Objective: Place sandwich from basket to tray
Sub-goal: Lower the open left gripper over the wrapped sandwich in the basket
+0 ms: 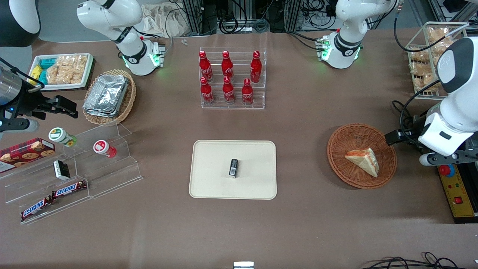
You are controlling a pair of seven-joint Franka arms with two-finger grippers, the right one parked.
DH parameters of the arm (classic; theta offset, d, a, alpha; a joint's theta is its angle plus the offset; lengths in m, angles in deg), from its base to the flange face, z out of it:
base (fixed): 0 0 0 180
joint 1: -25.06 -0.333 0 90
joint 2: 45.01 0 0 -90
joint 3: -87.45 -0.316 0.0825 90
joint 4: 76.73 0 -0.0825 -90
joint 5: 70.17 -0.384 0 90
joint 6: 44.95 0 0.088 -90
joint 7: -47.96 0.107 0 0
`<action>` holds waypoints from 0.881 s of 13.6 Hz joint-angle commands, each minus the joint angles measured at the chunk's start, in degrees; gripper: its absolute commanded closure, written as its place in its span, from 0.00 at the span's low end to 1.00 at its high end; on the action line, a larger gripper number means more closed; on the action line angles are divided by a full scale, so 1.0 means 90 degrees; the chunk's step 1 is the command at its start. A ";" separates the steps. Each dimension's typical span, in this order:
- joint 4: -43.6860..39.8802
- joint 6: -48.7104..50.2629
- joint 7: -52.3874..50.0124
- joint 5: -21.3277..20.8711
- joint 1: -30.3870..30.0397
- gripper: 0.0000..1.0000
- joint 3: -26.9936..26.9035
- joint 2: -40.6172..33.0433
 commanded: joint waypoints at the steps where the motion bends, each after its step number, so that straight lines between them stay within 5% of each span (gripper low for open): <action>1: -0.0141 0.0189 0.0063 -0.0007 0.0048 0.01 -0.0017 0.0057; 7: 0.0141 0.0297 -0.0121 -0.0037 -0.0019 0.00 -0.0056 0.0067; 12: 0.1223 -0.0889 -0.3241 -0.0056 0.0019 0.00 -0.0056 0.0067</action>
